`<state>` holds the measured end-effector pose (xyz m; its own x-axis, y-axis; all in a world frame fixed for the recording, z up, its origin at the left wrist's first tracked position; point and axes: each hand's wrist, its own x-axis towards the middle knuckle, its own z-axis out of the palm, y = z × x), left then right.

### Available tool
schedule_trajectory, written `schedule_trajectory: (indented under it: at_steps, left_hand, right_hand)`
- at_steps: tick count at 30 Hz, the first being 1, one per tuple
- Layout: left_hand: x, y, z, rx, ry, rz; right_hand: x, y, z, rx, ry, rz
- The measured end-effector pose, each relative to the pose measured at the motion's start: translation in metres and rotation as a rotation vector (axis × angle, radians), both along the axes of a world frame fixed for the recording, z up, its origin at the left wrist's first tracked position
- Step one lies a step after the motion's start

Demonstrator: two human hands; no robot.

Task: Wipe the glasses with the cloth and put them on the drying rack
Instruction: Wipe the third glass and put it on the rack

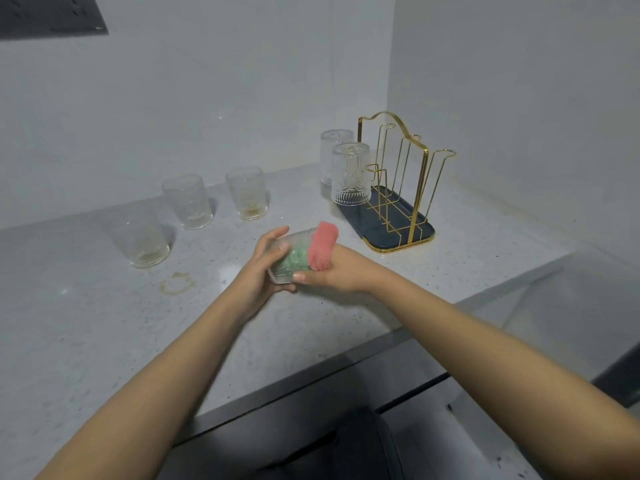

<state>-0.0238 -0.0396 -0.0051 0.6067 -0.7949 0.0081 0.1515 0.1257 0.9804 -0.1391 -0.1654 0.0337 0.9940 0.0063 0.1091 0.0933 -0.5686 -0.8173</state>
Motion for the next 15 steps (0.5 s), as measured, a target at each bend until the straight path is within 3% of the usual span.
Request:
schedule_trajectory:
  at_steps: [3, 6, 9, 12, 15]
  left_hand:
    - [-0.001, 0.000, 0.004, 0.010, -0.090, 0.011]
    - [0.006, 0.003, 0.018, 0.188, -0.121, -0.035]
    - [0.015, 0.011, 0.033, 0.469, -0.070, -0.196]
    - [0.028, 0.016, 0.040, 0.479, -0.016, -0.374]
    - [0.034, 0.014, 0.032, 0.175, 0.045, -0.381]
  right_hand:
    - [-0.001, -0.002, 0.012, 0.072, 0.105, 0.008]
    - [-0.005, 0.009, 0.014, -0.290, 0.156, 0.137]
    - [-0.009, 0.024, 0.010, -0.677, 0.034, 0.149]
    - [-0.004, 0.031, 0.018, -0.500, 0.001, 0.016]
    - [0.007, 0.025, 0.030, 0.083, 0.042, -0.125]
